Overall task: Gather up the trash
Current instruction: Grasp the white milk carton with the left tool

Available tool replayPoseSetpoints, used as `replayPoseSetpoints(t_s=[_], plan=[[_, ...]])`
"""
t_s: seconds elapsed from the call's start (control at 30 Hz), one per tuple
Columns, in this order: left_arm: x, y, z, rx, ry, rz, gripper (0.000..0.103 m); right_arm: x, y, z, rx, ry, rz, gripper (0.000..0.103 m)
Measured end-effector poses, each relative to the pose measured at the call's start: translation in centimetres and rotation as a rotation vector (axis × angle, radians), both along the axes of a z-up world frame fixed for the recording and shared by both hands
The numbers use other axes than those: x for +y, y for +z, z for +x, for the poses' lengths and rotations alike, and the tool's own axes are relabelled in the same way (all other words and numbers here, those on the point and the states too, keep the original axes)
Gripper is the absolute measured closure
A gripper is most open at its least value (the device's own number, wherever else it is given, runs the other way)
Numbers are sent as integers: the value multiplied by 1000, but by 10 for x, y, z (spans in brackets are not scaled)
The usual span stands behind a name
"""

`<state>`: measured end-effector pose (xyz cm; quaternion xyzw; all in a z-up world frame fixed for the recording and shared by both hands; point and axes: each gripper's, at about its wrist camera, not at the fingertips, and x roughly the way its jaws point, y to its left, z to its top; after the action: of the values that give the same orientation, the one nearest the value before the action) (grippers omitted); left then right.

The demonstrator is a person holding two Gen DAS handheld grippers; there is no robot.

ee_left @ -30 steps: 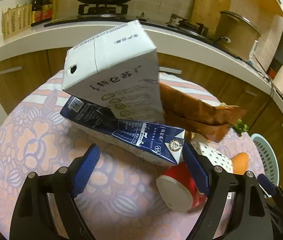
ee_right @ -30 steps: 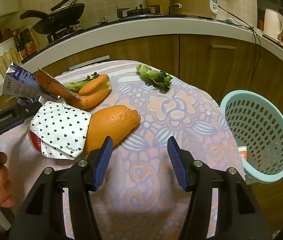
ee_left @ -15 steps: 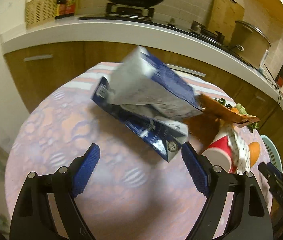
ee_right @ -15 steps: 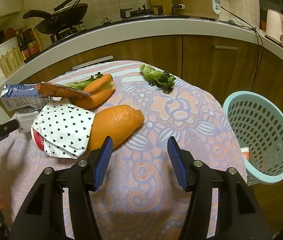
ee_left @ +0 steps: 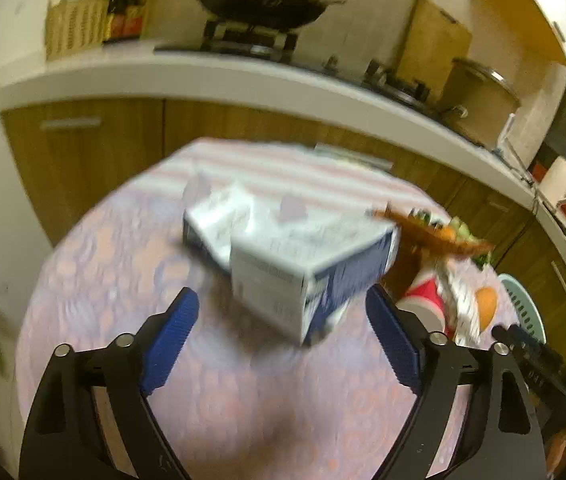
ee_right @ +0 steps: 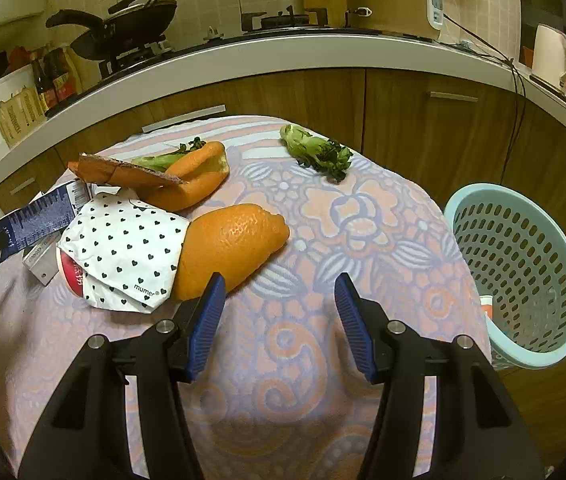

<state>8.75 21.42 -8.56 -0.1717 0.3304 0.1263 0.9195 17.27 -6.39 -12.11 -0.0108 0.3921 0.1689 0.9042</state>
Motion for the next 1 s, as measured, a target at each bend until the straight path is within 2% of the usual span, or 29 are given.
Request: replayPoseSetpoints(t_s=[0.03,0.2,0.37,0.47,0.53,0.67,0.77,0.9,1.0], plan=[[3,1,6,2,-21,4,11,1,0,0,0,1,-2,50],[14,-4,33,24,-102,-6,13,1,-1,0,4,5,-7,50],[10,-11,38,20,-160,-54,29,4,1,-2,-12,27,-4,50],[0,-13,35,28,-174,-20,42,8,4,-8,-30,68,-1,50],[-7,-12,32,32,-182,2,44,9,6,-10,-40,84,0,50],[-19,-10,25,32,-181,32,45,14,7,-13,-44,109,-9,50],[-20,-8,18,14,-161,9,45,15,11,-15,-50,123,-8,50],[-18,4,4,-44,-127,-23,46,7,23,-5,-61,118,-6,50],[-15,15,-2,-97,-116,-40,48,-5,33,19,-57,96,3,50]])
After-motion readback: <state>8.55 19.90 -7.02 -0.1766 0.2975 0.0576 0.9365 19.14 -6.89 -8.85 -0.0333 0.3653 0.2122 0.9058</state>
